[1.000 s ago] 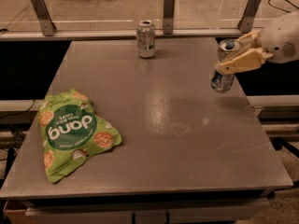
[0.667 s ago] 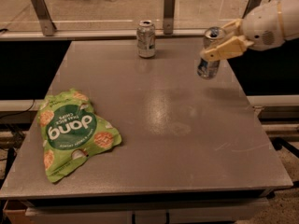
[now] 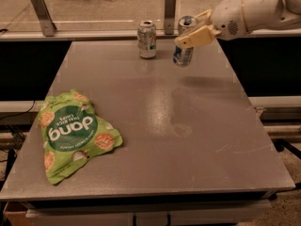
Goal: Move redbull can near 7up can
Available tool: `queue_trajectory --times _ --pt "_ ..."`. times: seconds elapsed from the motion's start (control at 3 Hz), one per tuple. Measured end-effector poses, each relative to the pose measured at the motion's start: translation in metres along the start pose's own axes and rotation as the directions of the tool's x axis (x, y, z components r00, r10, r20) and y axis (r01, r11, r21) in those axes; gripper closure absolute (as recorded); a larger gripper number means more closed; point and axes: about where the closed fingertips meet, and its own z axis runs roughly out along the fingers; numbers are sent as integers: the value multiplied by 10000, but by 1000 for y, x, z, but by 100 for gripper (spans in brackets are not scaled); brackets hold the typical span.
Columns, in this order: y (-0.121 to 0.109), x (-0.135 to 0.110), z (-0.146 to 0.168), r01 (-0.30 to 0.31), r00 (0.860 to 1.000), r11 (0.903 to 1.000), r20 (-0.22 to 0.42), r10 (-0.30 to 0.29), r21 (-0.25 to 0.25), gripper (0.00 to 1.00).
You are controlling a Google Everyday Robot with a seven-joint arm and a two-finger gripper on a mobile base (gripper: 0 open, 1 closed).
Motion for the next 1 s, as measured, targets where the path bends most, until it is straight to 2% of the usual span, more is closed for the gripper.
queue_trajectory --times 0.33,1.0 --pt "-3 -3 36 -243 9994 9994 251 249 -228 100" --pt "-23 -1 90 -570 9973 9981 444 580 -238 100"
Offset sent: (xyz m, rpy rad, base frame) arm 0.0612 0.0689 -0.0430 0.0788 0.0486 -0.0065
